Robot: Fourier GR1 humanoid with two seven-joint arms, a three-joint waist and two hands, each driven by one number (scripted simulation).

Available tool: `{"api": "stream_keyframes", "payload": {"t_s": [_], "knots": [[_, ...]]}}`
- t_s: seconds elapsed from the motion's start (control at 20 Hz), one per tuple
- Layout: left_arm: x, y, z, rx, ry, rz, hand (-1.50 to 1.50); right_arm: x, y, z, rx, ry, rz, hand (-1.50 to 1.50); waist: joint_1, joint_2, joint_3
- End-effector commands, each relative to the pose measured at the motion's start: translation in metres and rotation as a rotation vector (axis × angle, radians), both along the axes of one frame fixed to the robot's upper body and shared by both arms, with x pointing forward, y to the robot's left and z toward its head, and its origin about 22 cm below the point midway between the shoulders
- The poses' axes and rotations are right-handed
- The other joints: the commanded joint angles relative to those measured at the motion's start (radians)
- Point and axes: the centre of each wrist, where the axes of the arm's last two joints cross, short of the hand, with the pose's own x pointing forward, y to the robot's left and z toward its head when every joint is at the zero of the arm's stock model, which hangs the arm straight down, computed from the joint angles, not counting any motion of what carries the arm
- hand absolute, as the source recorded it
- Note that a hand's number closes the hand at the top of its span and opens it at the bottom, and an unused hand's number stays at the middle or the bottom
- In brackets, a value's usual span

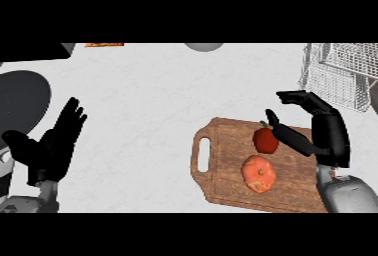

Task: Pick the squash from the cutting board and place it in the tiered basket

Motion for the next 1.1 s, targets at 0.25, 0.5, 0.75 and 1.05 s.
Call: {"api": "stream_keyframes", "payload": {"t_s": [0.25, 0.5, 0.75, 1.05], "knots": [[0.0, 0.011, -0.002, 0.06, 0.023, -0.107, 0.0, -0.072, 0.029, -0.031, -0.115, -0.02, -0.444, -1.5, 0.037, 0.008, 0.001], [-0.009, 0.009, 0.0, 0.054, 0.015, -0.112, 0.0, -0.097, -0.002, -0.042, -0.46, 0.174, -0.462, -1.5, 0.033, 0.003, -0.009], [-0.005, 0.015, 0.007, 0.053, 0.014, -0.127, 0.0, -0.119, -0.003, -0.042, -0.689, 0.499, -0.325, -1.5, 0.056, 0.013, -0.012], [-0.004, 0.008, -0.003, 0.06, 0.022, -0.15, 0.0, -0.129, 0.045, 0.004, -0.756, 0.714, -0.231, -1.5, 0.079, 0.018, -0.007]]}}
